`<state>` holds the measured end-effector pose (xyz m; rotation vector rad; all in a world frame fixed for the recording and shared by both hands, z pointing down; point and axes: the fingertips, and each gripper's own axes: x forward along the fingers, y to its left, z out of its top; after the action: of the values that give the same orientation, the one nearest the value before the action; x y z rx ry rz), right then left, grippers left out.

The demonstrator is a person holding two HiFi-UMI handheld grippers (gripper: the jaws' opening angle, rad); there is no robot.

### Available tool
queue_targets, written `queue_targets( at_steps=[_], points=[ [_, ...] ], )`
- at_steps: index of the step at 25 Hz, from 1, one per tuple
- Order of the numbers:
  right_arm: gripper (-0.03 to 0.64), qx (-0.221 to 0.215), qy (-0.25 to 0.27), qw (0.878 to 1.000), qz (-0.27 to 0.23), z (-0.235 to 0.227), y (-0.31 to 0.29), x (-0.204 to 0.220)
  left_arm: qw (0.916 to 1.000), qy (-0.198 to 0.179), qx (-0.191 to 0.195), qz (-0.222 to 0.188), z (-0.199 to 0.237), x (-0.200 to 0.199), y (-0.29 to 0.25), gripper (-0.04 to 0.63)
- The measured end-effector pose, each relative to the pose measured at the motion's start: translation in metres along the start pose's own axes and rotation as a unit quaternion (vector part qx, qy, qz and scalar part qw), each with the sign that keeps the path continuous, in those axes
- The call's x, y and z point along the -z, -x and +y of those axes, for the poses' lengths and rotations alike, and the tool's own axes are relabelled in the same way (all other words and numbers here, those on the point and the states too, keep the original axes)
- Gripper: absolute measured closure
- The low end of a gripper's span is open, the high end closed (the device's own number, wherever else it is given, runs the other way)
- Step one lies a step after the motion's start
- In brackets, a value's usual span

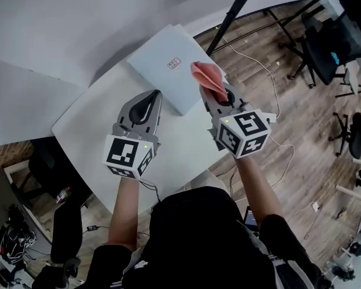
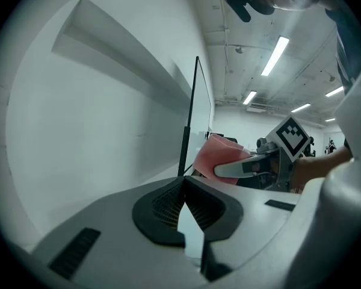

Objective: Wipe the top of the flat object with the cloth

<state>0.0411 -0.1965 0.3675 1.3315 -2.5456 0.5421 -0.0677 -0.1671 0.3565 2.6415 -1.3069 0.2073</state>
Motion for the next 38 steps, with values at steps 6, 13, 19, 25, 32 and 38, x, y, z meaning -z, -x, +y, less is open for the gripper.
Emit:
queue_targets(
  at_steps=[6, 13, 19, 25, 32, 38],
  points=[
    [0.569, 0.001, -0.012, 1.0, 0.015, -0.022, -0.025, 0.013, 0.9998, 0.004, 0.007, 0.02, 0.014, 0.024, -0.029, 0.583],
    [0.569, 0.002, -0.026, 0.999, 0.038, -0.048, -0.054, 0.039, 0.9986, 0.02, 0.011, 0.047, 0.038, 0.056, -0.061, 0.583],
    [0.569, -0.004, -0.036, 0.998, 0.053, -0.061, -0.078, 0.061, 0.997, 0.032, 0.007, 0.07, 0.05, 0.088, -0.082, 0.583],
    [0.569, -0.011, -0.04, 0.997, 0.064, -0.07, -0.089, 0.075, 0.996, 0.04, 0.025, 0.076, 0.055, 0.11, -0.103, 0.581],
    [0.569, -0.011, -0.054, 0.996, 0.076, -0.083, -0.095, 0.094, 0.9953, 0.016, 0.045, 0.085, 0.06, 0.133, -0.126, 0.44],
    [0.569, -0.007, -0.062, 0.995, 0.082, -0.091, -0.098, 0.103, 0.9918, -0.039, 0.033, 0.117, 0.072, 0.156, -0.14, 0.301]
  ],
)
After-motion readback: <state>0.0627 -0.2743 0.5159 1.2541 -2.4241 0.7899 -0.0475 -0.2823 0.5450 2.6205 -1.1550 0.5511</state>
